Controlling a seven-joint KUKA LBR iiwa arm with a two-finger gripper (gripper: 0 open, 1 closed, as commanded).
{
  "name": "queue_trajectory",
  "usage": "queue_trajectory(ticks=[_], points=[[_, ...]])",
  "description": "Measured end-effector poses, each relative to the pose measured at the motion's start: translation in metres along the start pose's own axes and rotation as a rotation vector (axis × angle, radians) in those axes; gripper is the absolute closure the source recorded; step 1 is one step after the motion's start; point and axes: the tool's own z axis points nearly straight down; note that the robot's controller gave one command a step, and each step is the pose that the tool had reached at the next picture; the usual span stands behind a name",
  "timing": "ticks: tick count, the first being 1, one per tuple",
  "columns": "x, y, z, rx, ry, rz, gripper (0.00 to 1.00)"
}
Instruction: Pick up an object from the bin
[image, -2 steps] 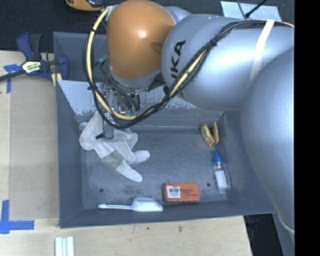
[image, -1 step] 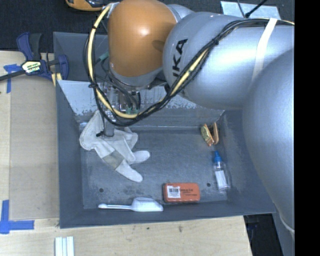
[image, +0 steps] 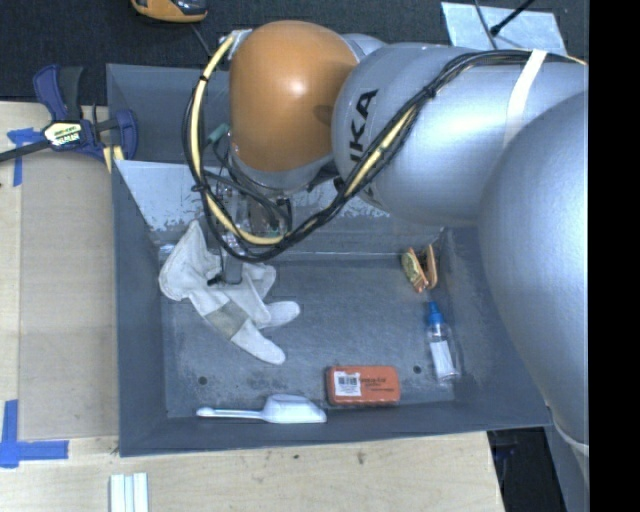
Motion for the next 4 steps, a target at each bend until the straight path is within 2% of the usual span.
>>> queue_trajectory(ticks=[1, 2, 3, 4], points=[[0.02, -0.005, 0.064, 0.002, 0.003, -0.147, 0.0], [0.025, -0.005, 0.075, 0.002, 0.007, -0.147, 0.0], [0.022, -0.025, 0.075, 0.001, 0.008, -0.044, 0.0], [0.01, -0.06, 0.116, 0.0, 0.008, -0.398, 1.0]])
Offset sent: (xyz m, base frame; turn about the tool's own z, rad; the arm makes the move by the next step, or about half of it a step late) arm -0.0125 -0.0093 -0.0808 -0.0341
